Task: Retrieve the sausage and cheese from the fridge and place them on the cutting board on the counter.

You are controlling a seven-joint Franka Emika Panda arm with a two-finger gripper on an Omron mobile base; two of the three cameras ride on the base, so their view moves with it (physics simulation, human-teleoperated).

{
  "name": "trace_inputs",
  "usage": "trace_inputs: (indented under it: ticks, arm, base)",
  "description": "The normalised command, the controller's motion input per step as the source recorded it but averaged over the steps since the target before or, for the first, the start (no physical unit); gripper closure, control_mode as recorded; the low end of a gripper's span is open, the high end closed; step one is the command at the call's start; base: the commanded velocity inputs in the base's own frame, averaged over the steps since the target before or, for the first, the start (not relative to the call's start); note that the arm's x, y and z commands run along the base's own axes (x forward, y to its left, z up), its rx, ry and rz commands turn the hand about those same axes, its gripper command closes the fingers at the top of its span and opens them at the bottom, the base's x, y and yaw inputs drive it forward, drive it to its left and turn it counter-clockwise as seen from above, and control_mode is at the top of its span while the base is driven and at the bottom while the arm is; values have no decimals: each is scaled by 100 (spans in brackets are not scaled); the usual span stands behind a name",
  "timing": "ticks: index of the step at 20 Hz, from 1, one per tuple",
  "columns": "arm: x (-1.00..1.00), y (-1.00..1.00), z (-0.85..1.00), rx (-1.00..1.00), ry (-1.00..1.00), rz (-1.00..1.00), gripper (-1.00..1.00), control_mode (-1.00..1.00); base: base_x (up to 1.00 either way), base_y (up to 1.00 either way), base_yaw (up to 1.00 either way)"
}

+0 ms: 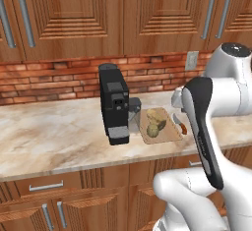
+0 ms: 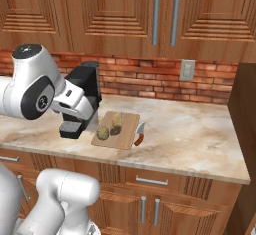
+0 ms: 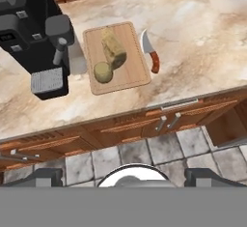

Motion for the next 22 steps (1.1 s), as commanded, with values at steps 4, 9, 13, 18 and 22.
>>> trace_inputs:
  ticks: [4,9,13,18,22]
  arm:
    - [-26,0,6,-4,0,0,-100,-100]
    - [0,0,0,0,0,0,-100,100]
    - [0,0,0,0,0,0,-100,100]
    - [0,0,0,0,0,0,-100,100]
    - [0,0,0,0,0,0,-100,100]
  base:
    - [0,0,0]
    - [-32,0,1]
    - [-57,-1,3]
    - [-65,-6,1]
    - [-77,-6,1]
